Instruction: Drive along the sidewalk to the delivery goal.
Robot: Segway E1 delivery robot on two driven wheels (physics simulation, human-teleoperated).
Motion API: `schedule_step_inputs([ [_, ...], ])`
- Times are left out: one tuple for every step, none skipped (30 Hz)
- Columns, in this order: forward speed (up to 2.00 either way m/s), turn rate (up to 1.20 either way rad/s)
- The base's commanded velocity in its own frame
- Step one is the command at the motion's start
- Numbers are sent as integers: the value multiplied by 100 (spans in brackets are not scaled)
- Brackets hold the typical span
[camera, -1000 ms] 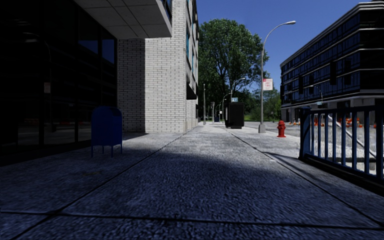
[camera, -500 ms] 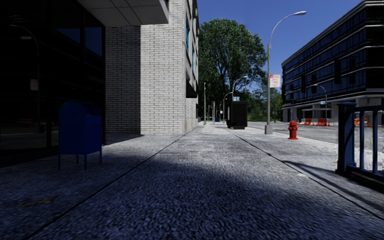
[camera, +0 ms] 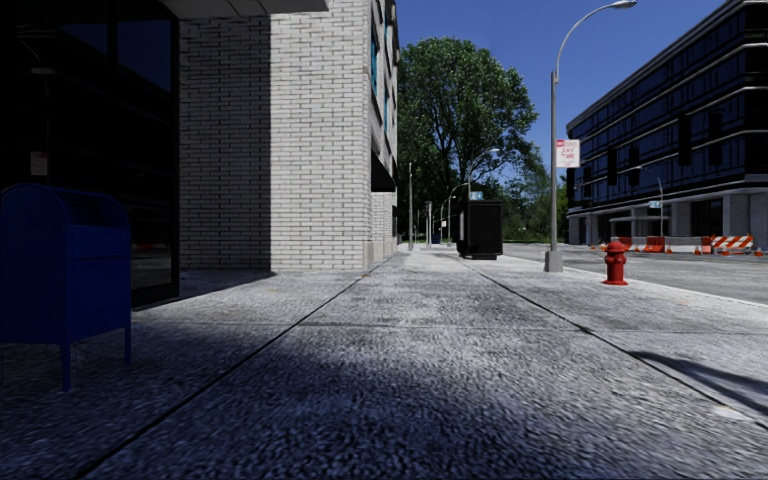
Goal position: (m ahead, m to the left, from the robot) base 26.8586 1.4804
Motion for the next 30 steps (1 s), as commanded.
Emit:
schedule_step_inputs([
  [200,0],
  [200,0],
  [200,0],
  [200,0],
  [200,0],
  [200,0],
  [200,0],
  [200,0],
  [200,0],
  [200,0],
  [200,0],
  [200,0],
  [200,0],
  [200,0],
  [200,0],
  [200,0],
  [200,0],
  [200,0],
  [200,0],
  [200,0],
  [200,0],
  [200,0],
  [200,0],
  [200,0],
  [200,0],
  [200,0],
  [200,0],
  [200,0],
  [200,0],
  [200,0],
])
